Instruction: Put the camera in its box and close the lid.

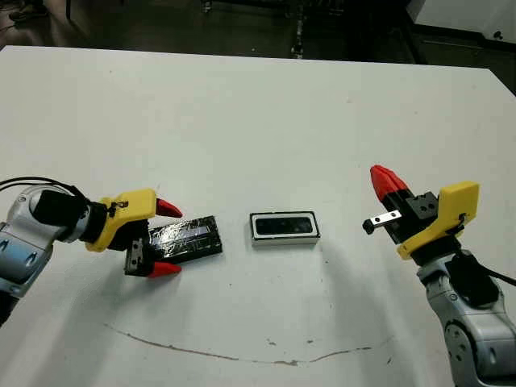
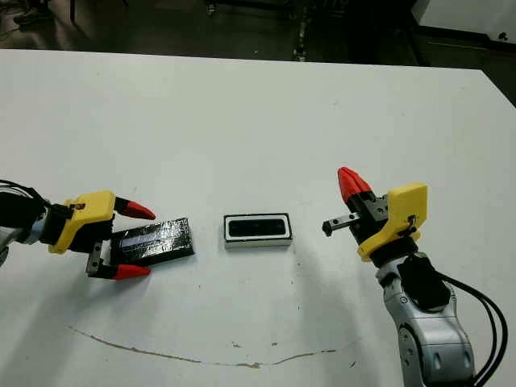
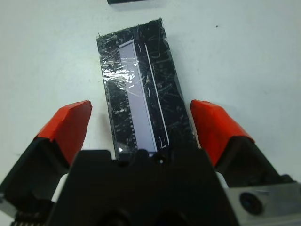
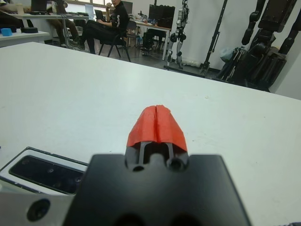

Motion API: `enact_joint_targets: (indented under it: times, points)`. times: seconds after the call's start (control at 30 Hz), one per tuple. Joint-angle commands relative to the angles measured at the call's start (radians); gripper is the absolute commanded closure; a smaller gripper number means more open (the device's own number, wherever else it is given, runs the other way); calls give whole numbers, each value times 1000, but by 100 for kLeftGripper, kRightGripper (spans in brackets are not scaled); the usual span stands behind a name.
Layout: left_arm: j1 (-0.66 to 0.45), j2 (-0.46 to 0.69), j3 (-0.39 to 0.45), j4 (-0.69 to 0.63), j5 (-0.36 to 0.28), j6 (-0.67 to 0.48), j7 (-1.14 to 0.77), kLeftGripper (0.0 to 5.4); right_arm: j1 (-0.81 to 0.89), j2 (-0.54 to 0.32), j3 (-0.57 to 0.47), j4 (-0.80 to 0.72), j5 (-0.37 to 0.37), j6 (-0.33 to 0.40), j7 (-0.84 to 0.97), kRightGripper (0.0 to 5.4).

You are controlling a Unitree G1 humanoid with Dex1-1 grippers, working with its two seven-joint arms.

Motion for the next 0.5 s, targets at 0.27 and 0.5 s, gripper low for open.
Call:
enact_joint_targets:
  times: [0.27,0.5]
  points:
    - [33,17,-13,12,45,20,18,178,16,-4,2,-25,-8,39,-31,540]
    - [59,9,7,-19,35,30,47,223,15,-5,-7,1,14,11,-5,540]
